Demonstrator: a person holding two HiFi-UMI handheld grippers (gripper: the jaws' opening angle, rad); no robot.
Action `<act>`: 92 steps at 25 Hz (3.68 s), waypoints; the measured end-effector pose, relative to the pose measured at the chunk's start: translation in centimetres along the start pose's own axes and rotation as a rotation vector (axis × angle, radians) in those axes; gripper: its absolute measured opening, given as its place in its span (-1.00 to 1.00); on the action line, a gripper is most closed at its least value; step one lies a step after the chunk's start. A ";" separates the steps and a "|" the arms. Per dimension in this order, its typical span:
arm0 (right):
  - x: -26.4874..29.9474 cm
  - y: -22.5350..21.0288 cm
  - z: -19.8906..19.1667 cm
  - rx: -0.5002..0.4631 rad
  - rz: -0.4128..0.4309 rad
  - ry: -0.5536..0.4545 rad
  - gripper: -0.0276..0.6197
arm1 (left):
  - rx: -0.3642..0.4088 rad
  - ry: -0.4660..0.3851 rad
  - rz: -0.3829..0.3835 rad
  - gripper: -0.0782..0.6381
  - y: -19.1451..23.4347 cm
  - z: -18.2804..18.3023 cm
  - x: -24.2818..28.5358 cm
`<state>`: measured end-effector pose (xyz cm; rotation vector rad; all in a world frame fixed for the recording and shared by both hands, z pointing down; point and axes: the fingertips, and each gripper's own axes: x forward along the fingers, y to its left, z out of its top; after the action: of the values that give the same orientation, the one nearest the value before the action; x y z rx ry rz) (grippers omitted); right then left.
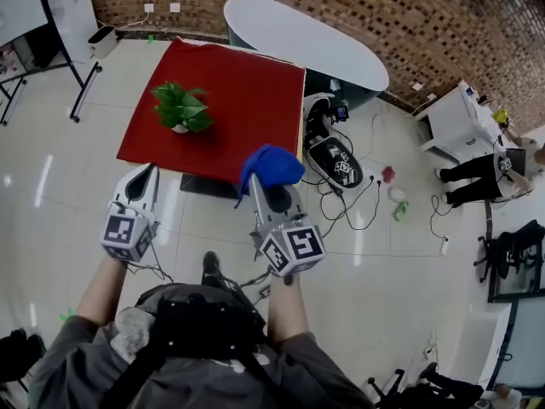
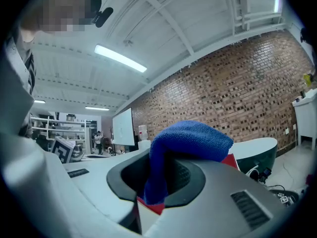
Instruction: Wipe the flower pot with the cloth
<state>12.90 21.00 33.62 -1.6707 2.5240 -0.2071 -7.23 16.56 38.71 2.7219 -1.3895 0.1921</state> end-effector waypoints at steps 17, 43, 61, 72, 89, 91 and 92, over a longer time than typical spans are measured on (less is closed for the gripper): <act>9.9 -6.4 -4.7 0.065 0.098 0.155 -0.67 | 0.107 0.099 0.062 -0.02 4.3 -4.7 11.2; 41.2 -13.5 -21.3 -0.087 0.320 0.558 -0.67 | 0.214 0.368 -0.134 0.37 18.7 -15.9 30.8; 45.4 -9.4 -24.9 -0.020 0.561 0.641 -0.67 | 0.182 0.295 -0.402 0.37 21.0 -15.5 34.2; 40.0 -8.1 -25.8 -0.036 0.630 0.629 -0.67 | 0.136 0.275 -0.363 0.37 19.4 -16.0 35.0; 38.5 -13.6 -24.7 -0.164 0.630 0.660 -0.67 | 0.159 0.329 -0.258 0.35 19.3 -16.4 35.4; 40.5 -15.2 -24.7 -0.202 0.614 0.660 -0.67 | 0.166 0.333 -0.270 0.33 19.4 -16.6 35.4; 41.6 -15.5 -24.8 -0.211 0.618 0.660 -0.67 | 0.170 0.334 -0.283 0.32 19.5 -16.7 35.4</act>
<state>6.65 -21.97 60.12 -0.8592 3.5114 -0.5104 -3.75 -21.04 60.69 2.8063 -0.9295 0.7342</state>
